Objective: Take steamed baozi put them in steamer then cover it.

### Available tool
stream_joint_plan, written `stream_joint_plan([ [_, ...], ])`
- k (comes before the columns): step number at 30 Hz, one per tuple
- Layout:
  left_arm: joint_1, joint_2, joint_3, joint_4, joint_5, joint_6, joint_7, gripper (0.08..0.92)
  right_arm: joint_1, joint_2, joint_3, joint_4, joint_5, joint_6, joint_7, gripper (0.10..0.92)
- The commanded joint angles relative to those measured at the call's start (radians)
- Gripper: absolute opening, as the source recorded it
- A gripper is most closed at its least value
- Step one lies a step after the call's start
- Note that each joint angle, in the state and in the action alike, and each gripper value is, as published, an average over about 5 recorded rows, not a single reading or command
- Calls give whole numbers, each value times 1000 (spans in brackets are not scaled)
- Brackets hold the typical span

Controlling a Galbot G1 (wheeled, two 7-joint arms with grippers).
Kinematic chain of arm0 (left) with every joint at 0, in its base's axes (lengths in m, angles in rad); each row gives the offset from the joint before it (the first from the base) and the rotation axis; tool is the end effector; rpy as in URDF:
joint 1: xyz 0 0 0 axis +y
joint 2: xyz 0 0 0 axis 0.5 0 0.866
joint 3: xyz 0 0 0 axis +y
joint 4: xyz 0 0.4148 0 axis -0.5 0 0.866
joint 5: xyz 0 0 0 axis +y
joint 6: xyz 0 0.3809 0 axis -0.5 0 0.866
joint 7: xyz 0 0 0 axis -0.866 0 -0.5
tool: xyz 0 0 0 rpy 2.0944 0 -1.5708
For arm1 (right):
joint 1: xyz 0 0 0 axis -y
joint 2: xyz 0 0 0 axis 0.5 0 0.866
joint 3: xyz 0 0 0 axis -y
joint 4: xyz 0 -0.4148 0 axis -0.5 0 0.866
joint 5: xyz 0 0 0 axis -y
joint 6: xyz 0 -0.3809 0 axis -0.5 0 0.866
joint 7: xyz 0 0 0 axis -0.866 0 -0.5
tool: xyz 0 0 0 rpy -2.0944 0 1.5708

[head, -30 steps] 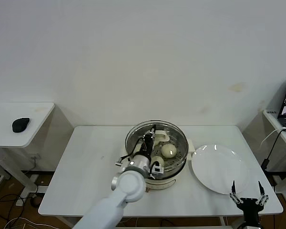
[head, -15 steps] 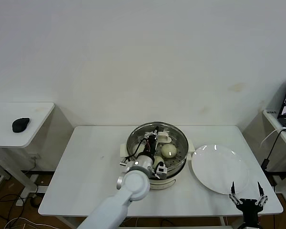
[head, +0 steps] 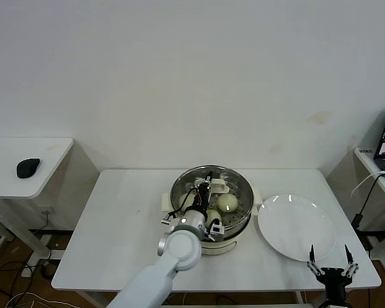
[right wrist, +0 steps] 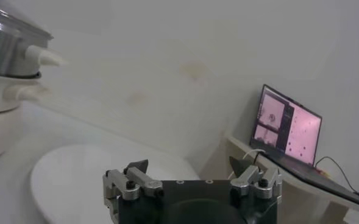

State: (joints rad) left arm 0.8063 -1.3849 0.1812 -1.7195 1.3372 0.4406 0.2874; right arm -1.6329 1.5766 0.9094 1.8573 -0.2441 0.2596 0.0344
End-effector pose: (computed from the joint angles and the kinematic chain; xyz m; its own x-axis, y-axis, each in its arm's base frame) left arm 0.3734 -0.1736 -0.3174 -0.9549 0.2884 0.0705 0.0753 0.0057 0.9971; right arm 0.1119 -0.1357 -0.4437 -0.9546 0.2978 0.0116 0.2647 0.8649 -0.4265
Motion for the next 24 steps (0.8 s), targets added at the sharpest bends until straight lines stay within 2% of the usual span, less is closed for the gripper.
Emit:
stream_joint_plan([
  [1,6,-6,-1,-5,5,3,-5,144,0,0,-2,0,-1,1,0,823],
  [4,8,-7,-5,-7,5,4,-10,171,-1,0,-4,-1,-2,2,-1,823],
  [11,29,0,-11,-52,3,7,-13,365,-4,0,-8,1,-3,4,-1,823],
  [17,97,23,-18,-166,-5,10,-14,539,-5,0,-8,2,-4,4,-2,823],
  [24,233,89,-32,-326,-53,7,-36,738,-6,1,-9,0,-9,5,-2,823],
])
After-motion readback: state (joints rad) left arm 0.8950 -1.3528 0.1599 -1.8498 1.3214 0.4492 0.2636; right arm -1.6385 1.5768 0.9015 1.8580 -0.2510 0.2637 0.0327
